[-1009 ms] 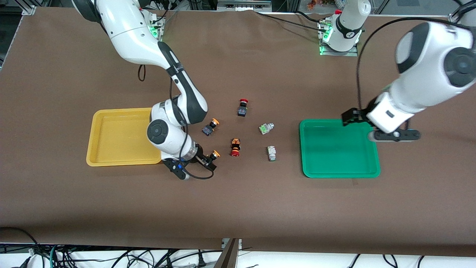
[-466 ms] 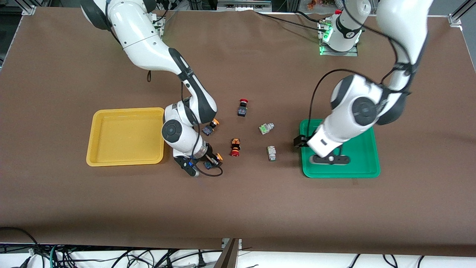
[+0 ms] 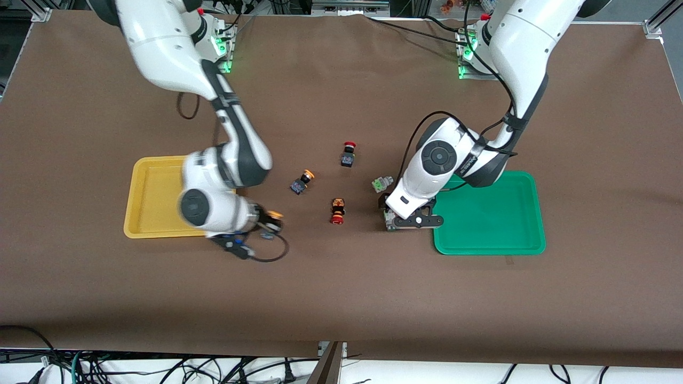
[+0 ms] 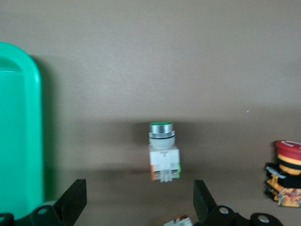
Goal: Place green and yellow buttons in trays
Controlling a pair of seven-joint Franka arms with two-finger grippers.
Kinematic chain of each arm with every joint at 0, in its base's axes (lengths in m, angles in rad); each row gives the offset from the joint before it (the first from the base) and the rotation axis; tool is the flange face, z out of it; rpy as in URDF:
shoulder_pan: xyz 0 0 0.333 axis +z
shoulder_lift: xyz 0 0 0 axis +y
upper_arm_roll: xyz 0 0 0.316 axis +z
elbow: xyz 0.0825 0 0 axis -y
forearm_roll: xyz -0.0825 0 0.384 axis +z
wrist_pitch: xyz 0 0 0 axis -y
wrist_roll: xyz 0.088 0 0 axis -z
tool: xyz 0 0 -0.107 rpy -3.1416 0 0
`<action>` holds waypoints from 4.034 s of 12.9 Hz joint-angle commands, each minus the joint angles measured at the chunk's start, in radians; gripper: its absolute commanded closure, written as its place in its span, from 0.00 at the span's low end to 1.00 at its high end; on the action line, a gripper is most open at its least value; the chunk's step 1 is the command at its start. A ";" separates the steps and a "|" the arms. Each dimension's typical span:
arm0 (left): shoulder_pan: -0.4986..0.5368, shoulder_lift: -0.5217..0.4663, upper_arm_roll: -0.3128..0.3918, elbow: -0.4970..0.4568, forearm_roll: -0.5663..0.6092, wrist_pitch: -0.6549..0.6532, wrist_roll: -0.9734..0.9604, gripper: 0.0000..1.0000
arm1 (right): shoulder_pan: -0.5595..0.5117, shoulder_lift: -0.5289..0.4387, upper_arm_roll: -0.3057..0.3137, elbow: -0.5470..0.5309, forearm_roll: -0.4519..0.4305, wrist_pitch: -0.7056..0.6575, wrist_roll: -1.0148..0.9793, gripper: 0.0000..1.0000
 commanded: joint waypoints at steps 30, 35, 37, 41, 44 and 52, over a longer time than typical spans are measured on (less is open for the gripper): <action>0.151 -0.135 -0.046 -0.197 -0.001 0.030 0.281 0.00 | 0.246 -0.208 -0.066 -0.436 -0.027 0.165 0.208 0.85; 0.023 -0.043 -0.109 -0.145 0.140 0.042 0.330 0.00 | 0.240 -0.227 -0.277 -0.483 -0.037 0.100 -0.241 0.84; 0.023 -0.032 -0.158 -0.154 0.243 0.042 0.336 0.00 | 0.234 -0.216 -0.277 -0.547 -0.037 0.205 -0.270 0.82; 0.023 -0.002 -0.181 -0.186 0.382 0.047 0.336 0.00 | 0.208 -0.205 -0.275 -0.555 -0.029 0.240 -0.293 0.05; 0.022 0.020 -0.181 -0.215 0.413 0.123 0.315 0.00 | 0.209 -0.263 -0.275 -0.511 -0.029 0.142 -0.263 0.01; 0.135 -0.030 -0.184 -0.214 0.394 0.108 0.311 1.00 | 0.215 -0.717 -0.277 -0.463 -0.245 -0.172 -0.211 0.01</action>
